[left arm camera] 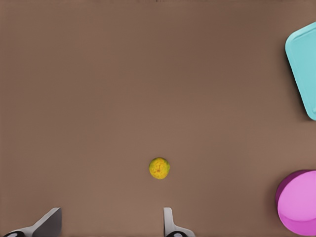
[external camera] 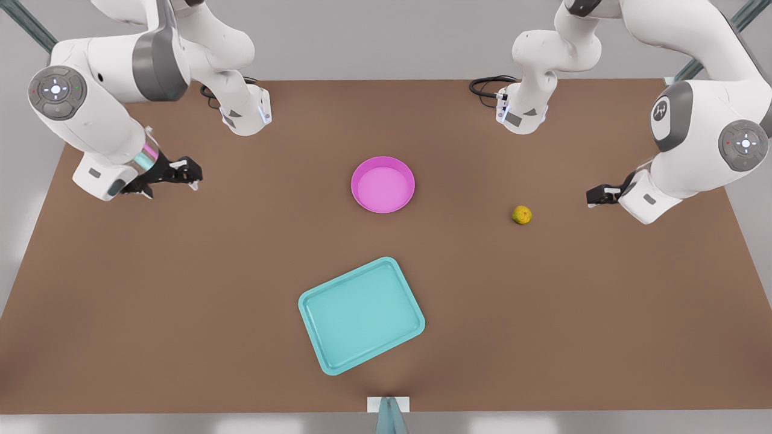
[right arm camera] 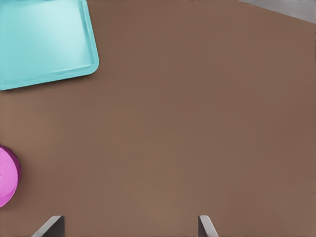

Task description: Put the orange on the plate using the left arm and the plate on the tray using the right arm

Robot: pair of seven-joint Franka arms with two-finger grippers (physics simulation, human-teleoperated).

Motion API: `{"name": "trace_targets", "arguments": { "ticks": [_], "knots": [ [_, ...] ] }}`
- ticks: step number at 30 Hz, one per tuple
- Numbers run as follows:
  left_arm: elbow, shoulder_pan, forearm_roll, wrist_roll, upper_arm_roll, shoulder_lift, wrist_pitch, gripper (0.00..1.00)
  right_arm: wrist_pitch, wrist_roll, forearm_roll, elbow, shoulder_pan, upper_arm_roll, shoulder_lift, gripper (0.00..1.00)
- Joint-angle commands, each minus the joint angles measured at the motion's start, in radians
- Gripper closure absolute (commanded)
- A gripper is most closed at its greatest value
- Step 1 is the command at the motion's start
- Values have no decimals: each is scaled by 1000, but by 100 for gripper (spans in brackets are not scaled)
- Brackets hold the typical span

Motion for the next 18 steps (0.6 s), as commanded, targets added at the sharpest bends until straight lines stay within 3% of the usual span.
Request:
{"name": "trace_targets", "arguments": {
  "ticks": [1, 3, 4, 6, 9, 15, 18],
  "knots": [
    [-4, 0, -1, -13, 0, -1, 7, 0, 27, -15, 3, 0, -3, -1, -2, 0],
    [-100, -3, -11, -6, 0, 8, 11, 0, 27, -16, 3, -1, -2, -1, -2, 0],
    [-287, -7, -16, -3, -4, 46, 84, 0, 27, -16, 3, -1, -2, -1, 0, 0],
    [-516, -85, -18, -18, -6, 56, 367, 0, 27, -15, 3, -14, -2, -1, 3, 0],
    [-656, -101, -44, -19, -6, 83, 599, 0, 28, -15, 3, -15, -2, -1, 8, 0],
    [-736, -99, -44, -19, -4, 148, 763, 0, 27, -18, 3, -11, -2, -2, 20, 0],
    [-762, -101, -44, -19, -4, 155, 751, 0, 25, -18, 3, -12, -2, -5, 18, 0]
  ]
}}
